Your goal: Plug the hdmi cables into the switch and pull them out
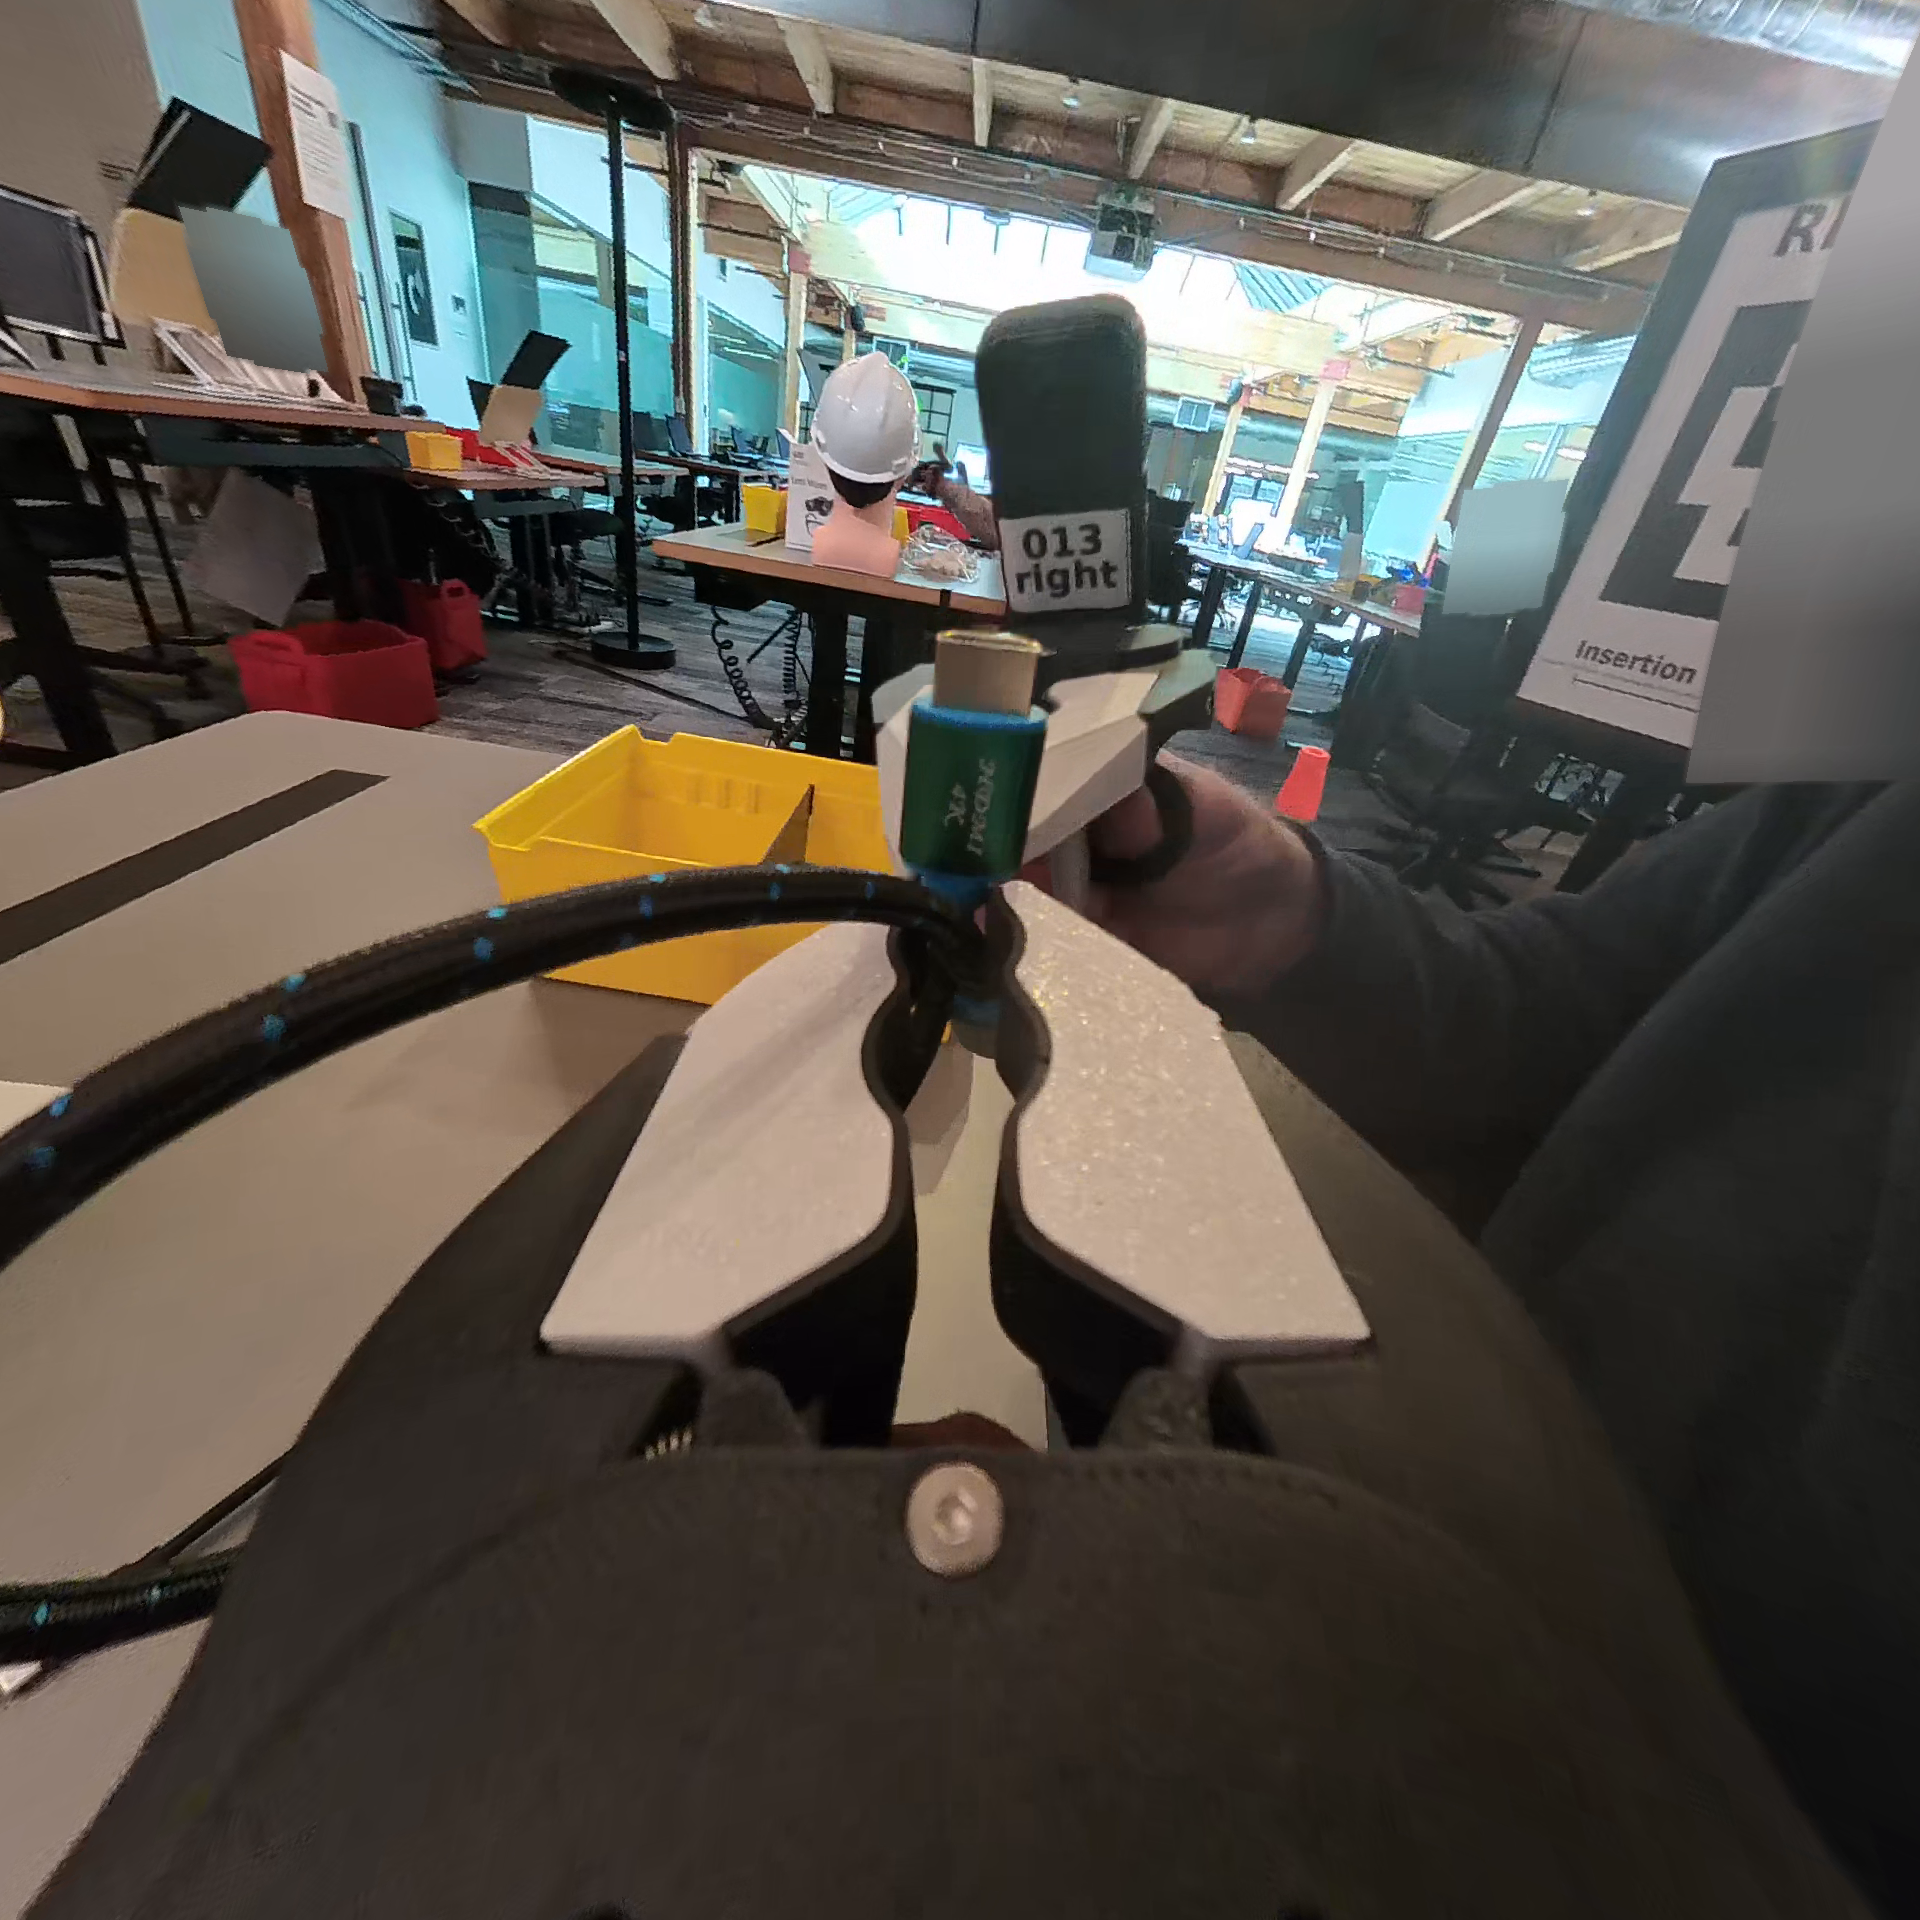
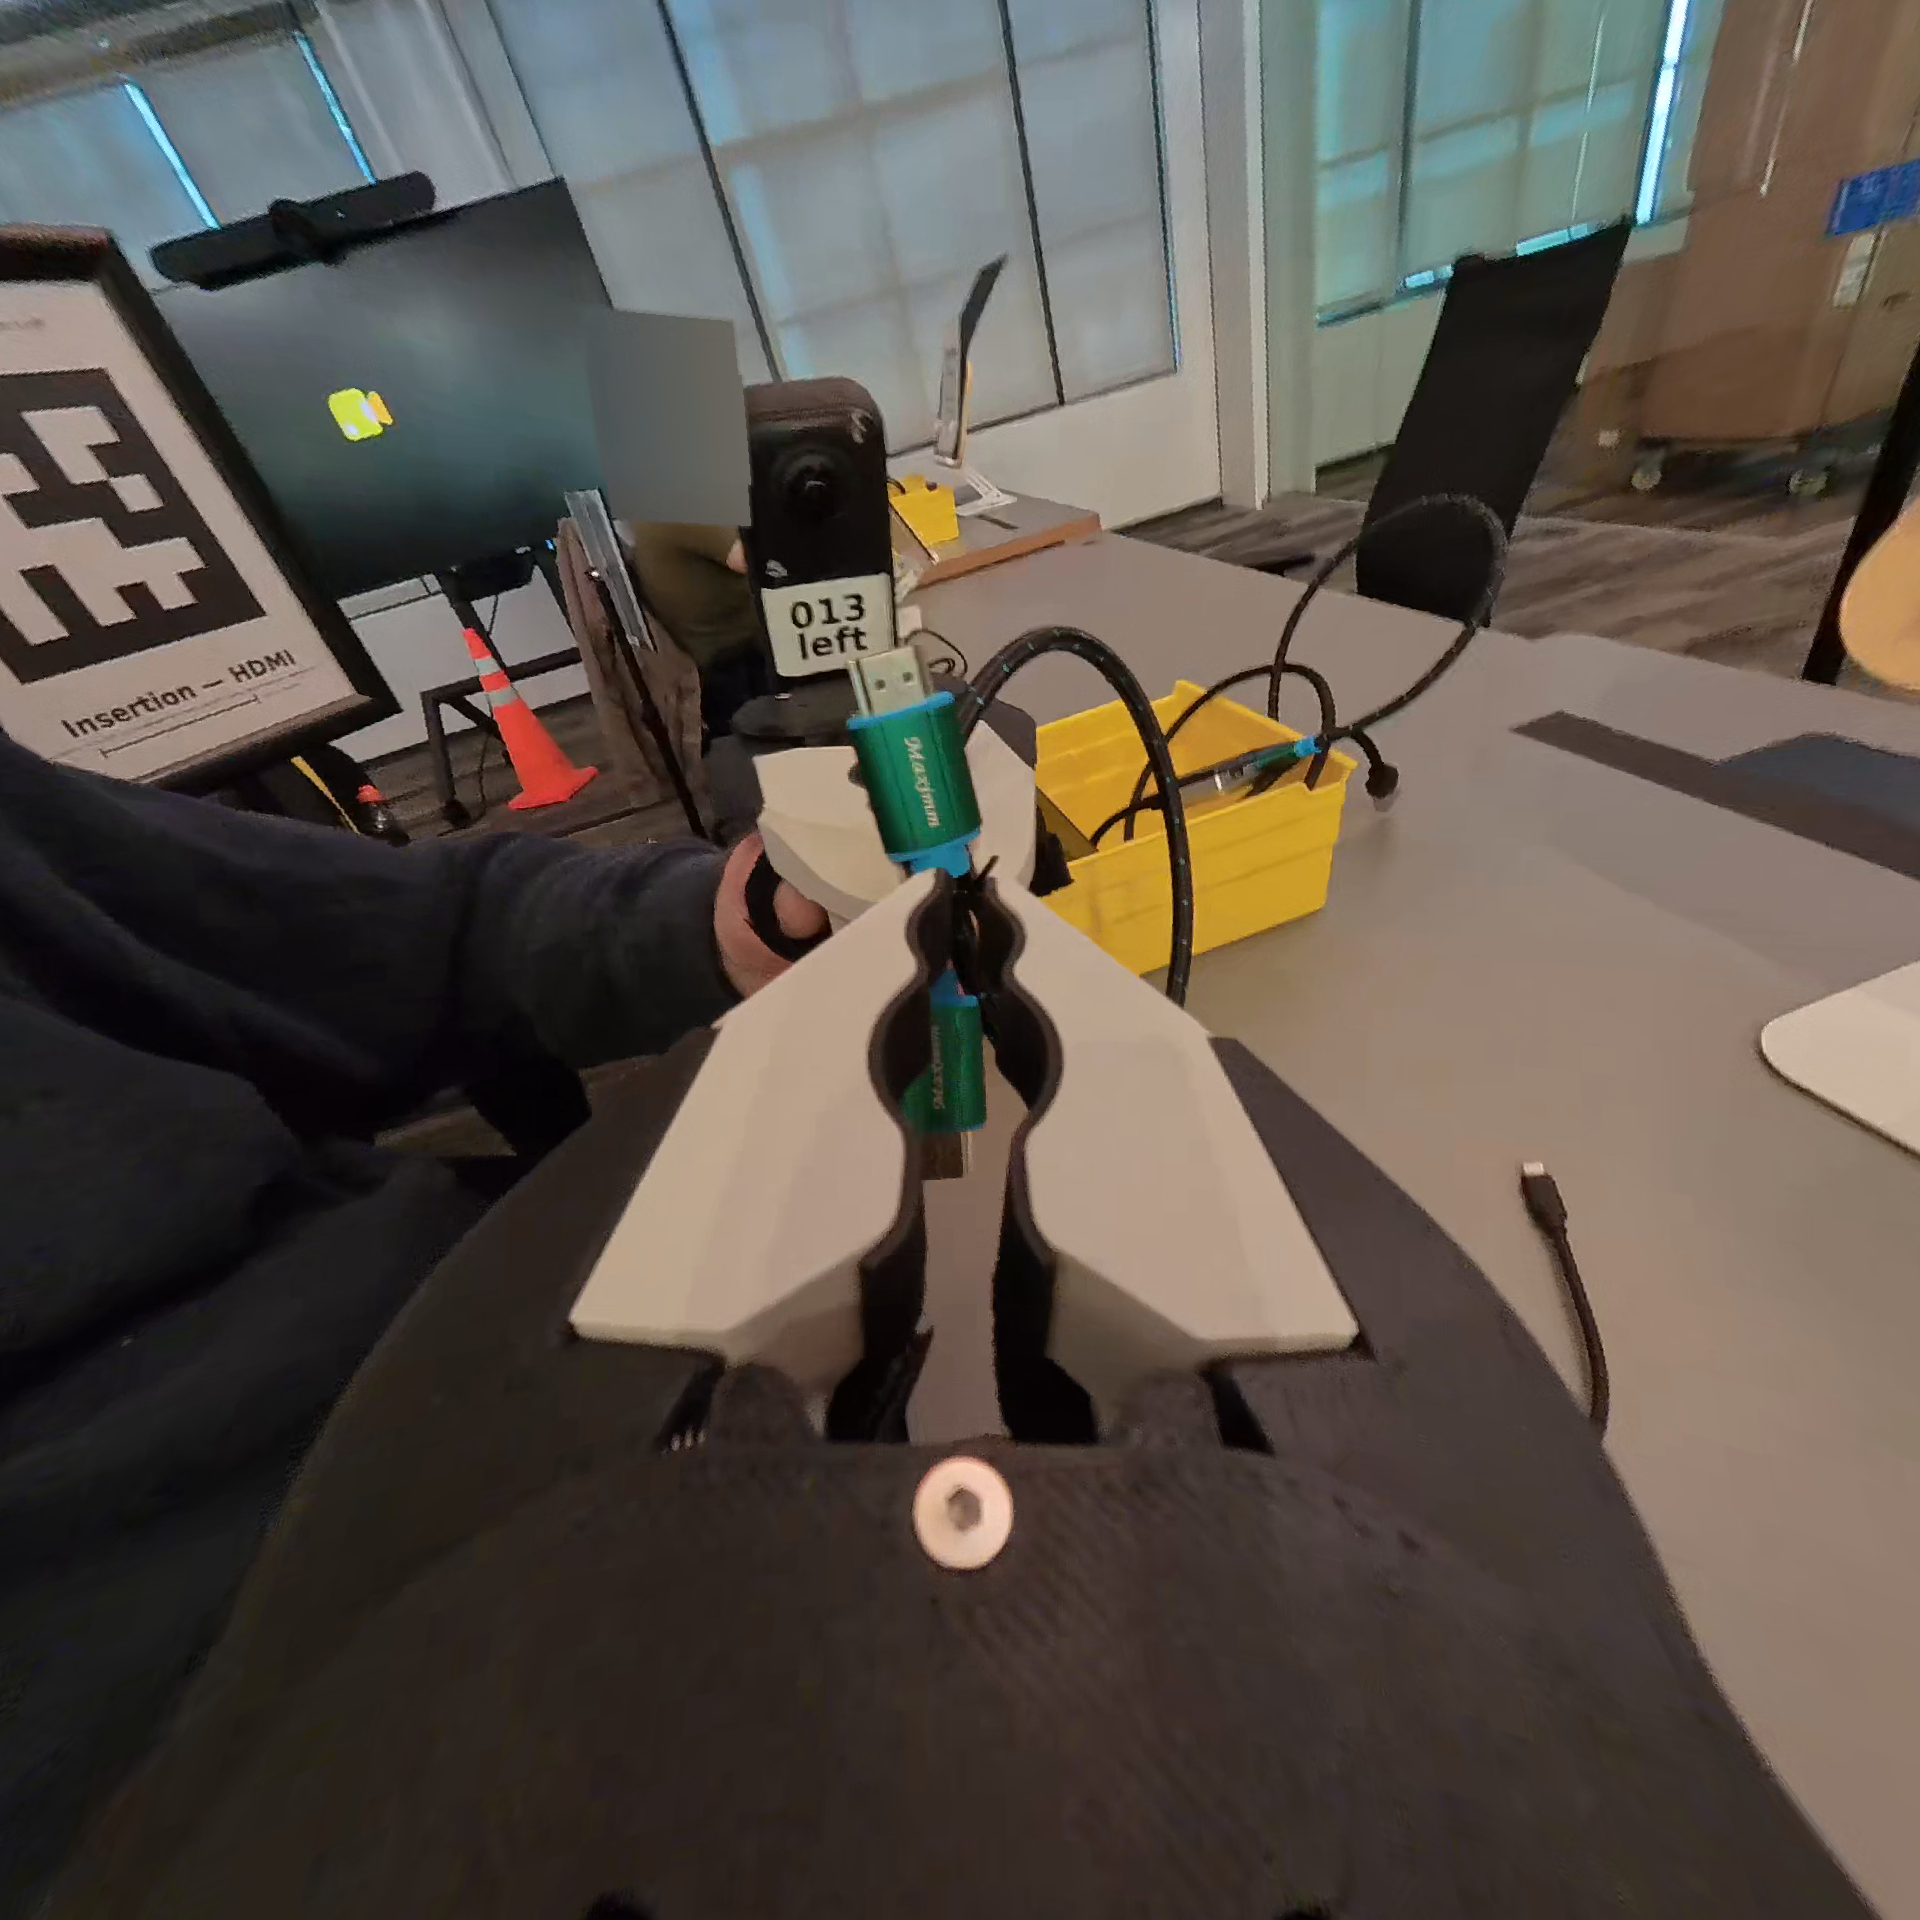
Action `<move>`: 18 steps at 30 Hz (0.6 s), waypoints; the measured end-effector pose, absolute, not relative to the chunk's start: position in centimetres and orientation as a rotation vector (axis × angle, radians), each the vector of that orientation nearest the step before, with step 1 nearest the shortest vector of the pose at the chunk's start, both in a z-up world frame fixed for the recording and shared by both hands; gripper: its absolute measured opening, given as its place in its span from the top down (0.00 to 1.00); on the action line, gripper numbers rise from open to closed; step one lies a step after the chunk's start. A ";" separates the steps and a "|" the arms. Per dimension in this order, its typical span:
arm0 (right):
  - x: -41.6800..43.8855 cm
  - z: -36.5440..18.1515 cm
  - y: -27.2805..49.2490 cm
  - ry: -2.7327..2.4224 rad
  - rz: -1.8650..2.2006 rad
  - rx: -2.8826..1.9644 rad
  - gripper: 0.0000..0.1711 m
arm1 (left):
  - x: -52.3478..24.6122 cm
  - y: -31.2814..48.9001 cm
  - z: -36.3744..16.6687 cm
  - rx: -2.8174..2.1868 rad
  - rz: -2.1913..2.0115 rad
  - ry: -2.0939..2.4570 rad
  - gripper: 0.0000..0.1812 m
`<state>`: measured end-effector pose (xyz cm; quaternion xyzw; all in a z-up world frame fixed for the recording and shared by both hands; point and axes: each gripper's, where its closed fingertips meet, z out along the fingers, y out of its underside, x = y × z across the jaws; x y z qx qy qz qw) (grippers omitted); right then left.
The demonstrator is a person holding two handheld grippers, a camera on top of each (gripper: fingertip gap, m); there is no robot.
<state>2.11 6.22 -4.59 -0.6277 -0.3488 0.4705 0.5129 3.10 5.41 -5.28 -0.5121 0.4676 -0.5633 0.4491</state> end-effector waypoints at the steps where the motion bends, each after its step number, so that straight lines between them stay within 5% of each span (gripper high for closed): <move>1: 2.2 -4.5 6.1 -0.841 1.127 -1.491 0.99 | 3.1 5.4 -5.3 -1.267 -1.399 1.157 0.95; 18: 4.2 -4.8 7.1 -0.747 0.969 -1.485 1.00 | 2.7 7.0 -4.9 -1.303 -1.482 1.050 0.84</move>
